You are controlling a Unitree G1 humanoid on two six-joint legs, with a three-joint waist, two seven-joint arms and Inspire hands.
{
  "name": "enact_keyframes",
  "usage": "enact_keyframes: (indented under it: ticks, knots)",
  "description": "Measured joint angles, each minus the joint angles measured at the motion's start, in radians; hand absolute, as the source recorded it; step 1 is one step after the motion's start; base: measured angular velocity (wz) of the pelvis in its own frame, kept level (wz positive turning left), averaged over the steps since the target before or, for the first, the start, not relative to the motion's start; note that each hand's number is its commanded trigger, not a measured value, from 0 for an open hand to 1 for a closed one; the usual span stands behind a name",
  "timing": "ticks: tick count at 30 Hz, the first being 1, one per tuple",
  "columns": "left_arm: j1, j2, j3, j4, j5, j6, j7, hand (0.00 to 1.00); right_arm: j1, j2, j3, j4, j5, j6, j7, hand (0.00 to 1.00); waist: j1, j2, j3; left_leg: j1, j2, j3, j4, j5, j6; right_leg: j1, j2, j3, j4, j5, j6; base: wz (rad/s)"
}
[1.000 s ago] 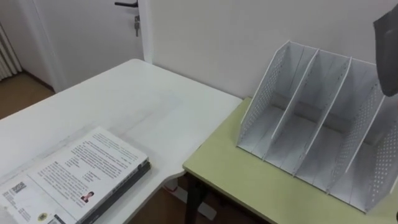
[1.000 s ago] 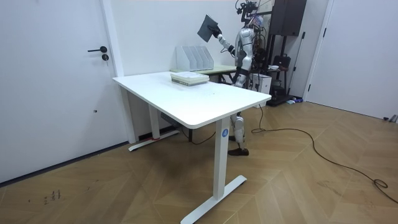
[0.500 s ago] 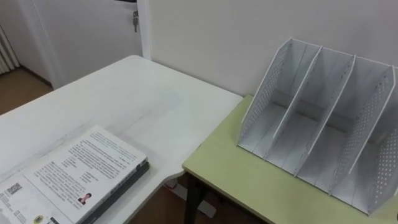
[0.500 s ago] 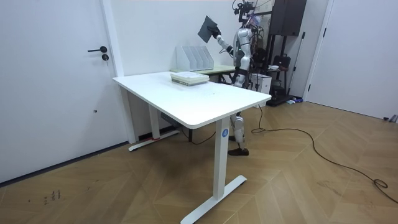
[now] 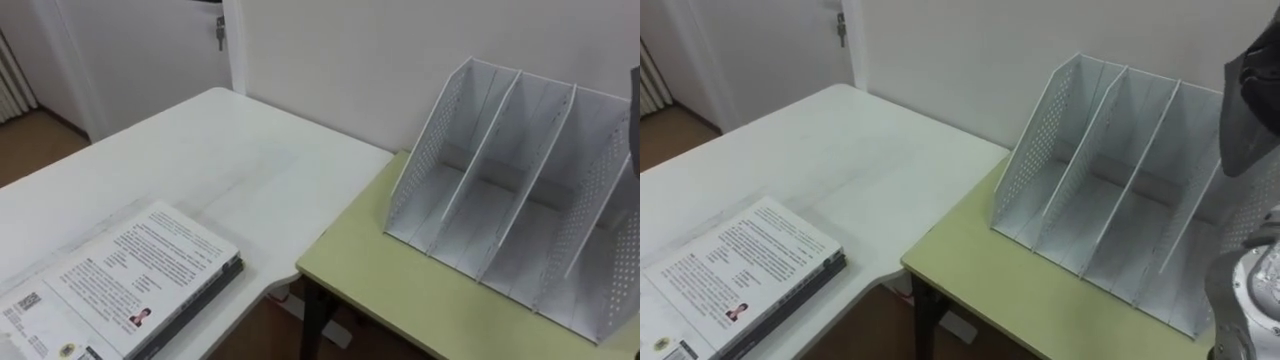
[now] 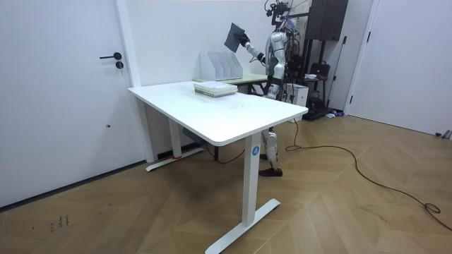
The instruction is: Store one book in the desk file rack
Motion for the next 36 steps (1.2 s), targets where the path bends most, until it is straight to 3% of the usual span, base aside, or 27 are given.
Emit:
enact_keyframes:
  ticks: [9,23,24,25,31,36]
  knots:
    - [0.0,0.002,-0.002,0.001,0.0,0.0,0.037,0.0,0.0,-0.001,0.014,0.128,0.011,0.0,0.03,1.0,0.006,0.002,-0.0015,0.003,0.0,0.001,0.001,0.0,0.0,0.0,0.0,0.0,0.001,0.0,0.0,0.0]
    - [0.0,0.003,-0.004,-0.002,0.0,-0.001,0.043,0.0,0.0,-0.001,0.064,0.152,0.012,0.0,0.031,1.0,0.012,-0.001,0.0003,0.004,0.0,0.001,0.001,0.0,0.0,0.001,0.0,-0.001,0.0,0.0,0.0,0.0]
    - [0.0,0.004,-0.004,-0.003,0.0,-0.001,0.043,0.0,0.0,-0.001,0.071,0.16,0.012,0.0,0.035,0.71,0.012,-0.002,0.0008,0.003,0.0,0.001,0.001,0.0,0.0,0.001,0.0,-0.001,0.0,0.0,0.0,0.0]
    - [0.0,0.004,-0.004,-0.005,0.0,-0.001,0.043,0.0,0.0,-0.001,0.072,0.166,0.012,0.0,0.04,0.03,0.012,-0.003,0.0013,0.004,0.0,0.001,0.001,0.0,0.0,0.001,0.0,-0.001,0.0,0.0,0.0,0.0]
    - [0.0,0.005,-0.004,-0.014,0.0,-0.002,0.042,0.0,0.002,-0.001,0.072,0.197,0.059,0.0,0.054,0.0,0.021,-0.008,0.006,0.001,0.0,0.001,0.001,0.0,0.0,0.0,-0.001,-0.005,-0.003,0.0,0.0,0.0]
    - [0.0,0.006,-0.005,-0.021,0.001,0.005,0.047,0.0,0.003,-0.001,0.072,0.201,0.084,0.0,0.055,0.0,0.021,-0.005,0.0008,-0.006,0.0,0.001,0.001,0.0,0.0,0.0,-0.002,-0.015,-0.013,0.0,0.0,0.04]
